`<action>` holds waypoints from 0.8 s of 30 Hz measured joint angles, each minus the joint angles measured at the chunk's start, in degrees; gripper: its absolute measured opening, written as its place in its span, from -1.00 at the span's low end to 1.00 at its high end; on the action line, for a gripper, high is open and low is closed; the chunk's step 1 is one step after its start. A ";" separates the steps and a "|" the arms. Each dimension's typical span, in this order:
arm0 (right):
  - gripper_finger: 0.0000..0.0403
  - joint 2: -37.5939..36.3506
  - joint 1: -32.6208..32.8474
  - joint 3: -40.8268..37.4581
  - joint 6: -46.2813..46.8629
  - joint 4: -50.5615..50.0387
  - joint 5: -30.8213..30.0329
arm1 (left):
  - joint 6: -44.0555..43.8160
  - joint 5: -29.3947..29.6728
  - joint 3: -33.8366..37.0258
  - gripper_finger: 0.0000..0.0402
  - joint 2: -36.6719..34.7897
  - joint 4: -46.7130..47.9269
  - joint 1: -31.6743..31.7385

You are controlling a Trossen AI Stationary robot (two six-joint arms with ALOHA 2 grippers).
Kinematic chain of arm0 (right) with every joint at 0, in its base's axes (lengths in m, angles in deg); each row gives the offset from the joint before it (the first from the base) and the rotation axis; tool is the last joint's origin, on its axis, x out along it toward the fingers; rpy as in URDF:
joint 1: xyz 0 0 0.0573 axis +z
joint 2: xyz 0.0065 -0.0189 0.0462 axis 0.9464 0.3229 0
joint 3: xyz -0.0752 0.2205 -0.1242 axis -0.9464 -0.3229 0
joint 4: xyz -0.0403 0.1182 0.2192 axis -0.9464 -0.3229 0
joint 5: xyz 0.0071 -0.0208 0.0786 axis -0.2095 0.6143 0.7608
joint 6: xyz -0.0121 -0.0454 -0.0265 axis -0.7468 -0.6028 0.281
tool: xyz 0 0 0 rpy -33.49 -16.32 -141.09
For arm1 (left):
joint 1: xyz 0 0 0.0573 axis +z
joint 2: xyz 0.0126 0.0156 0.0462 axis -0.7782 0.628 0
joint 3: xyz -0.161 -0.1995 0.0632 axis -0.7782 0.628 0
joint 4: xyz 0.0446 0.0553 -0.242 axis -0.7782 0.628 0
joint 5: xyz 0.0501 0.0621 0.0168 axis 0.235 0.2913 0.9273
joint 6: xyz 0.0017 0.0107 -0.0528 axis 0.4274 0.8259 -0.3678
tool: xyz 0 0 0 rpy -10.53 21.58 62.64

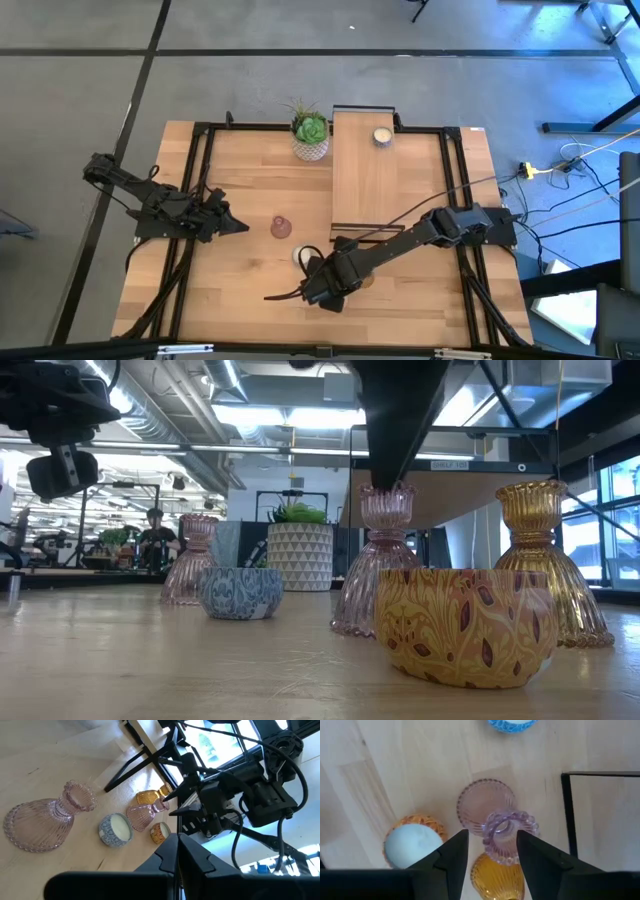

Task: Pick & Place candle stick holders
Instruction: Put the bottom pink glass candle holder on the shelf

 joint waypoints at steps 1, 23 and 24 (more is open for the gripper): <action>-0.15 -0.01 0.00 -0.44 0.00 0.58 0.42 | 0.00 0.00 0.00 -0.97 0.00 0.00 -0.01; -0.37 -0.04 0.03 -3.31 1.11 3.64 2.29 | -0.09 0.85 0.02 -0.97 0.00 0.01 -0.01; -0.41 -0.04 -0.01 -3.31 1.10 3.63 2.28 | -0.09 0.85 0.02 -0.97 0.00 0.00 0.00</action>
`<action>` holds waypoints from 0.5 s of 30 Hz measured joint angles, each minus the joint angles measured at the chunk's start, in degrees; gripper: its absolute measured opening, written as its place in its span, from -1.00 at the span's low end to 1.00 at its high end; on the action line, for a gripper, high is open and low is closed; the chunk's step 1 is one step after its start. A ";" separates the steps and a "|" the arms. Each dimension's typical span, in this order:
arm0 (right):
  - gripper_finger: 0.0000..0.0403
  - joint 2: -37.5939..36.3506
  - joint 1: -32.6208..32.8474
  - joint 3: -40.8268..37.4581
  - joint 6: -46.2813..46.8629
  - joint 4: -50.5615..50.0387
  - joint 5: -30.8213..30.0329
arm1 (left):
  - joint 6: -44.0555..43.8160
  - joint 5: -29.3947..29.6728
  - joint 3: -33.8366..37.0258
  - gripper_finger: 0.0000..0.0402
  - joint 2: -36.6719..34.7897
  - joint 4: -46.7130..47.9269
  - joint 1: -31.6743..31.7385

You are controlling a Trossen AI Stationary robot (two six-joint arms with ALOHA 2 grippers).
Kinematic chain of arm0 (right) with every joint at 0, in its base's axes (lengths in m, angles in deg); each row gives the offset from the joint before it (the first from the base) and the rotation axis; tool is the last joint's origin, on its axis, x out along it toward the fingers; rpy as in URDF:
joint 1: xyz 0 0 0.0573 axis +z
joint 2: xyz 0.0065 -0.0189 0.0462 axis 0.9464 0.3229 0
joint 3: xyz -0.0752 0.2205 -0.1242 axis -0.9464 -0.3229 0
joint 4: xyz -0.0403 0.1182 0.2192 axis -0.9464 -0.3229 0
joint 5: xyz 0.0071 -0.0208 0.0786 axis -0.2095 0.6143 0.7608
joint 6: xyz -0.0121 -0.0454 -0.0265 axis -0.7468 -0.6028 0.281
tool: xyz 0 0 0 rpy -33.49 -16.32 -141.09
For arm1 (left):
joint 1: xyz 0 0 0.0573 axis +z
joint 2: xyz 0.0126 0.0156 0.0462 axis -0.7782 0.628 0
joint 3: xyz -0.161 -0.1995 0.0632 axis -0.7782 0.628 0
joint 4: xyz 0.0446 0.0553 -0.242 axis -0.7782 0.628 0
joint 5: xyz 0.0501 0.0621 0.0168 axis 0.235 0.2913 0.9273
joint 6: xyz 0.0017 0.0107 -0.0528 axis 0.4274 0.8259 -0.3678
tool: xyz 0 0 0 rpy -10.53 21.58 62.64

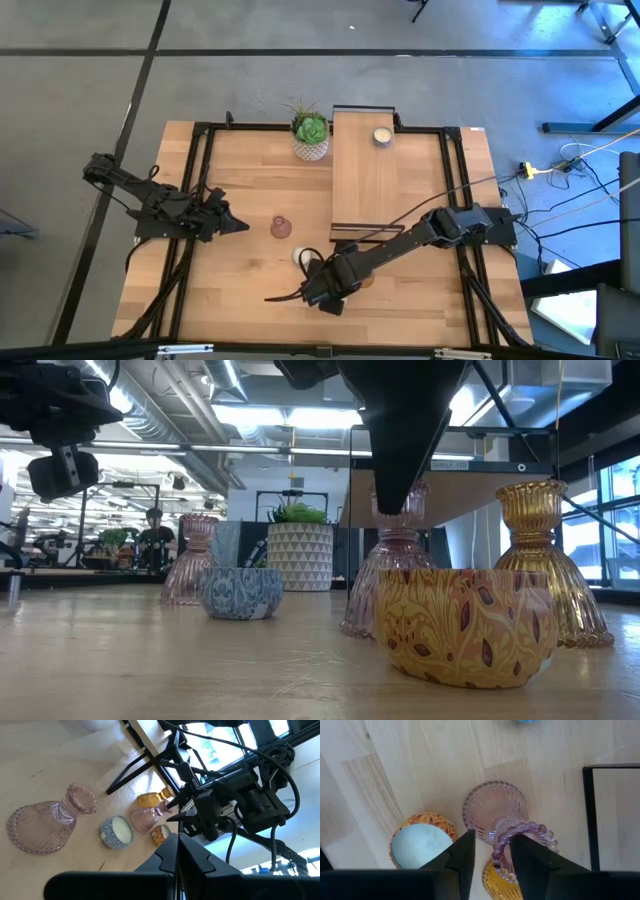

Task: Pick & Place candle stick holders
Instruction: Put the bottom pink glass candle holder on the shelf

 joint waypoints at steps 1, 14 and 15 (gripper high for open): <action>-0.45 0.00 -0.06 0.00 0.02 0.01 -0.01 | 0.00 0.00 0.00 -0.97 0.00 0.00 -0.01; -0.64 0.00 -0.50 0.00 1.31 0.51 0.11 | -0.11 0.00 0.00 -0.97 0.00 0.00 0.01; -0.65 0.00 -0.50 0.00 1.31 0.65 0.10 | -0.16 0.00 0.00 -0.97 0.00 0.00 -0.01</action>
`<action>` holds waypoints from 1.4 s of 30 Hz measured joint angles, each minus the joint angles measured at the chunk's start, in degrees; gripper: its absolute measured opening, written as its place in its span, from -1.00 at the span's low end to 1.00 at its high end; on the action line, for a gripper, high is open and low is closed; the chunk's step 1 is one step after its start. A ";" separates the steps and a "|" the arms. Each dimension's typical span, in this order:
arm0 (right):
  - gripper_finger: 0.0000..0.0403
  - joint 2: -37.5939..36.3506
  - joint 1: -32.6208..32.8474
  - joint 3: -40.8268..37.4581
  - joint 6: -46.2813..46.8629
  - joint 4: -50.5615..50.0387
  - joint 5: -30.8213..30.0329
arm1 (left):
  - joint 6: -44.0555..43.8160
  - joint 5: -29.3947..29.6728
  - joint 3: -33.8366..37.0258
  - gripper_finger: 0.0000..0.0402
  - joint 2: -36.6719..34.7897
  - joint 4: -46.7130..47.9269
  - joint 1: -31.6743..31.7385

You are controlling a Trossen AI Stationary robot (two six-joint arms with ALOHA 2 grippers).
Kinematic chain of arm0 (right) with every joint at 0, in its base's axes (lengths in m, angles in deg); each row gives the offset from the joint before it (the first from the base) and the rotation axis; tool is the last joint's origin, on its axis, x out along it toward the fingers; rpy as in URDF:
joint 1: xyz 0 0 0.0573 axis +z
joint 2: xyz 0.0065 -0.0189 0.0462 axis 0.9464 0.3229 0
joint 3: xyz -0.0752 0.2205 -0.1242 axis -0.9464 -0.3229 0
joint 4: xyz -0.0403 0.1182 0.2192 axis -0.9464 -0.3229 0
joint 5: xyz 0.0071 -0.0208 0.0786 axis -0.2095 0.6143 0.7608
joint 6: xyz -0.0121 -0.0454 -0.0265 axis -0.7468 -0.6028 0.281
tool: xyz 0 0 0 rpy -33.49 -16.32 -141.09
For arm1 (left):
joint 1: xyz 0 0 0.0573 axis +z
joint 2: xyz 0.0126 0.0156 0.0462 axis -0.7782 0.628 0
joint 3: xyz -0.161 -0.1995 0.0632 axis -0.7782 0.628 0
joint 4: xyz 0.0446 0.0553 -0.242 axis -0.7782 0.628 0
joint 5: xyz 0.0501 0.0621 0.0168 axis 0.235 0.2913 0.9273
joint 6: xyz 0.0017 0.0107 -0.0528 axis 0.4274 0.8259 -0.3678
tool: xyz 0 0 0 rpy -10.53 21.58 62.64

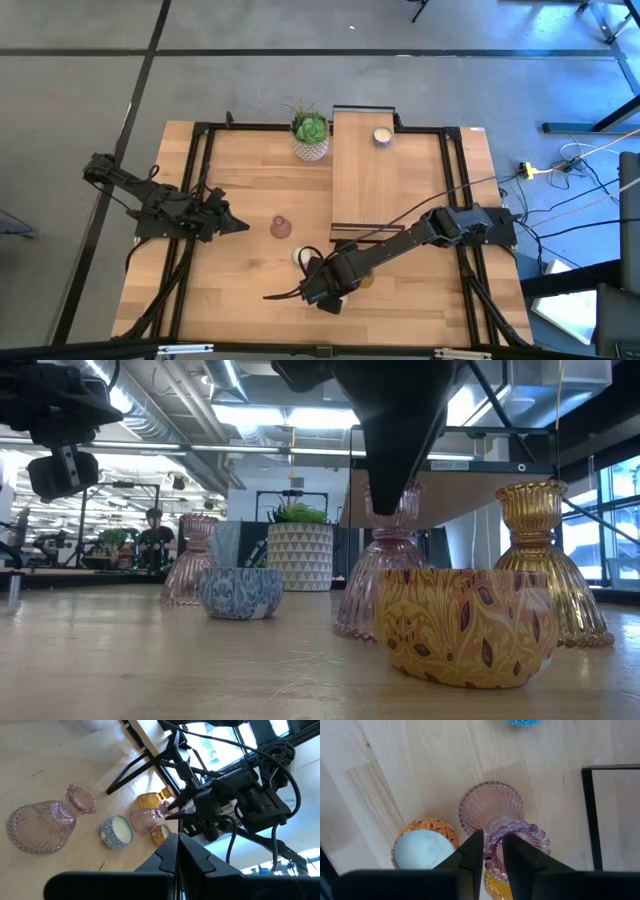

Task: Pick & Place candle stick holders
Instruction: Put the bottom pink glass candle holder on the shelf

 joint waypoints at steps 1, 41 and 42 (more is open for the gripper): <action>-0.67 0.00 0.00 0.00 0.00 0.07 0.01 | -0.25 0.00 0.00 -0.97 0.00 0.00 0.01; -0.76 -0.15 -2.09 0.09 4.28 1.43 7.84 | 0.27 0.05 0.00 -0.97 0.00 0.02 0.02; -0.76 -0.15 -2.17 0.09 3.72 1.43 7.84 | 0.27 0.13 0.00 -0.97 -0.02 0.00 0.00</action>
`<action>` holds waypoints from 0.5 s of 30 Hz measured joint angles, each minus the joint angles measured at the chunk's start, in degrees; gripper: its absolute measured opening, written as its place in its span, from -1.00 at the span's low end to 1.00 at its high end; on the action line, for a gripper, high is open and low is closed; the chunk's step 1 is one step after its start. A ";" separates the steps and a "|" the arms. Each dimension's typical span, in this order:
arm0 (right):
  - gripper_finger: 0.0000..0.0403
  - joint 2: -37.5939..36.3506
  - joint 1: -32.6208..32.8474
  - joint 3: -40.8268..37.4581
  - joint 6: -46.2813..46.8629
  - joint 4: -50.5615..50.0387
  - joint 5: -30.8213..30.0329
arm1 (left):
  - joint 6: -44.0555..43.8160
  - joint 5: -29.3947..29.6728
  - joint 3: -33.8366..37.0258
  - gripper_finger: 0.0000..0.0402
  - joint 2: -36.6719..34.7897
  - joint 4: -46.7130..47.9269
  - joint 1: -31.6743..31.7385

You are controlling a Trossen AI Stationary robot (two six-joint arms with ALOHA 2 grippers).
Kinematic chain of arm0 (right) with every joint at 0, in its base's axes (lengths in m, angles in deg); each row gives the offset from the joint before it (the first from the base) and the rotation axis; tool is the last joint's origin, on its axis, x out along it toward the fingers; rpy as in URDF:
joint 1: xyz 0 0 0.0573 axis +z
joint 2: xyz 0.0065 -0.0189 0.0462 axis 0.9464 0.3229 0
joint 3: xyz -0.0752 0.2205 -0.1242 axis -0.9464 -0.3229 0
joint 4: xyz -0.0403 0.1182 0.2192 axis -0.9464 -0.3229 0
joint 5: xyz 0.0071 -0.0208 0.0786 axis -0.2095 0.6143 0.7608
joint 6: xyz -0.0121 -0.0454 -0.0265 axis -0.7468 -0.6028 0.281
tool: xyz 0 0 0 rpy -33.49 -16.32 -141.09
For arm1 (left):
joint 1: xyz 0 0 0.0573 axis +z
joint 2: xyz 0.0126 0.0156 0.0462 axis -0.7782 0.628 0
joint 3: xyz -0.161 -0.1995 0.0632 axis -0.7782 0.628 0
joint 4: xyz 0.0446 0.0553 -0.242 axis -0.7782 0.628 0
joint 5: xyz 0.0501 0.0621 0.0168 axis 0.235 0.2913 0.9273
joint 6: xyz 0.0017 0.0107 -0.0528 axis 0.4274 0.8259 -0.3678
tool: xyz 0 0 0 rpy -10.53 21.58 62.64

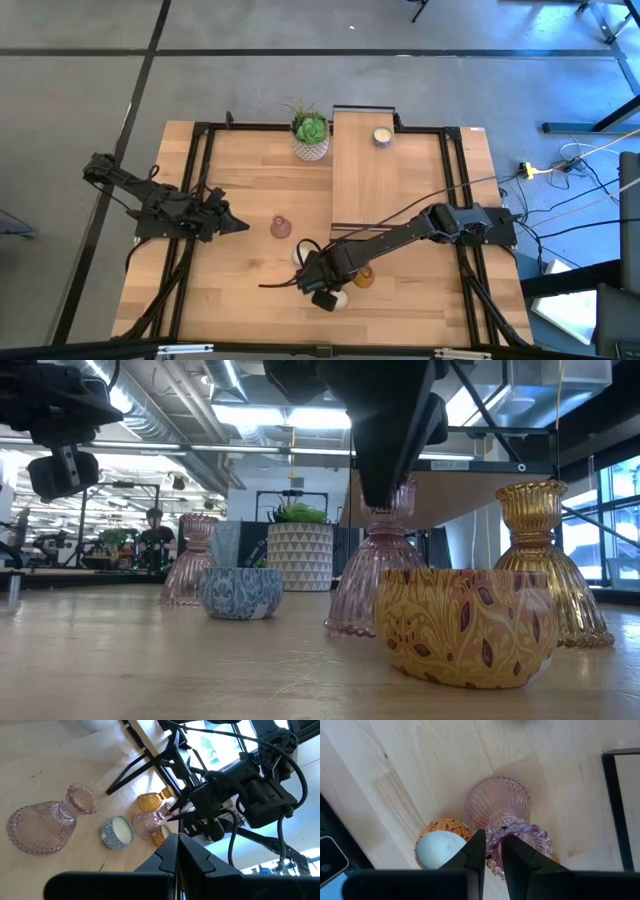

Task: Pick & Place candle stick holders
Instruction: Put the bottom pink glass candle holder on the shelf

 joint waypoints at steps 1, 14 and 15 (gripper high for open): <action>-0.76 0.00 -0.12 0.00 -0.20 -0.02 0.14 | 0.00 0.07 0.00 -0.97 0.02 0.00 0.01; -0.76 0.07 -0.55 0.40 -0.68 -0.15 -0.32 | 0.04 0.70 0.00 -0.97 0.00 0.00 0.02; -0.76 0.07 -0.52 0.42 -0.75 -0.18 -0.42 | 0.23 0.78 0.00 -0.97 0.02 -0.01 0.00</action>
